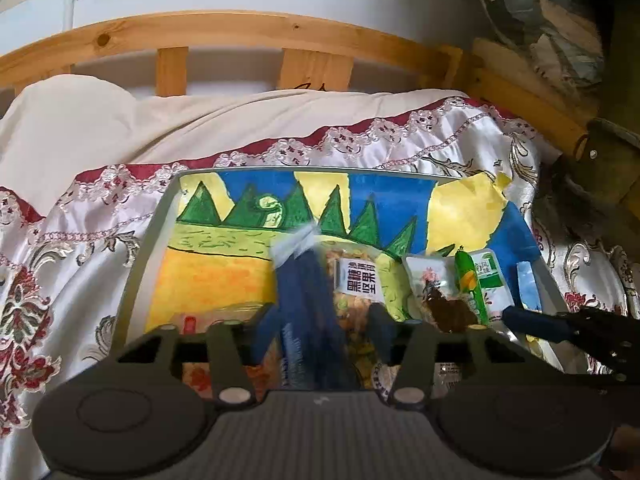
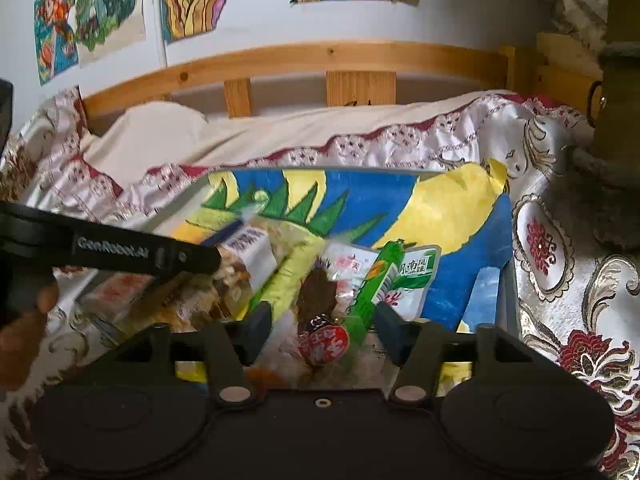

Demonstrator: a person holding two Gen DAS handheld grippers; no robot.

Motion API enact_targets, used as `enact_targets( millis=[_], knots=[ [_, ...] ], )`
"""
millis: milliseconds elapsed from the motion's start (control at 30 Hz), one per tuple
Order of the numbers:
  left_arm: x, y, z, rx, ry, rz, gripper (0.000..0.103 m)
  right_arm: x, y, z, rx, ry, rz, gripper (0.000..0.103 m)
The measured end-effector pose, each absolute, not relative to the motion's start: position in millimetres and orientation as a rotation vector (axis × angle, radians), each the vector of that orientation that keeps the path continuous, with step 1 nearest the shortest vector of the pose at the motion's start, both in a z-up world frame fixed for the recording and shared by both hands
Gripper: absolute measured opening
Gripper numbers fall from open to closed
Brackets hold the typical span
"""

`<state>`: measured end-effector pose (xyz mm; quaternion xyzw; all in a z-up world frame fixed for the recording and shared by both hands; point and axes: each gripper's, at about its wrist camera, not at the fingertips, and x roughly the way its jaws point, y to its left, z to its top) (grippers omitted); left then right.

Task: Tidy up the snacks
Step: 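Open both tools to drop the pen box and jerky pack into the tray, then pull both tools back from the tray toward the remaining snack packs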

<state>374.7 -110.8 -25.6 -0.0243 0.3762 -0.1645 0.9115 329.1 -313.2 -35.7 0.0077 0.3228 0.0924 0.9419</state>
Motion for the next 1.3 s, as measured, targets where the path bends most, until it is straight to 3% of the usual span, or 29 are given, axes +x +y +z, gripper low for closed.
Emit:
enact_targets(
  millis=[67,133,333,433,500,833,1300],
  knots=[
    [372.8,-110.0,-21.8,-0.047,0.771,-0.325,0.077,324.9,-313.1,-29.2,0.023,0.640,0.182,0.070],
    [367.8,-107.6,-15.1,-0.053,0.741,-0.314,0.085,319.9,-314.2,-22.9,0.031,0.621,0.176,0.074],
    [350.2,-98.1,9.1,-0.064,0.671,-0.301,0.095,299.1,-314.6,0.0,0.044,0.545,0.162,0.085],
    [339.6,-91.6,21.5,-0.075,0.636,-0.288,0.101,287.1,-313.6,13.2,0.045,0.503,0.156,0.096],
    [330.9,-85.8,28.7,-0.064,0.633,-0.263,0.102,273.4,-312.3,23.5,0.032,0.453,0.147,0.102],
    [255.6,-54.4,47.1,-0.076,0.568,-0.231,0.102,194.7,-287.5,54.6,-0.081,0.280,0.112,0.102],
    [171.0,-14.2,56.9,-0.095,0.481,-0.212,0.103,119.4,-257.4,75.6,-0.108,0.314,0.038,0.102]
  ],
)
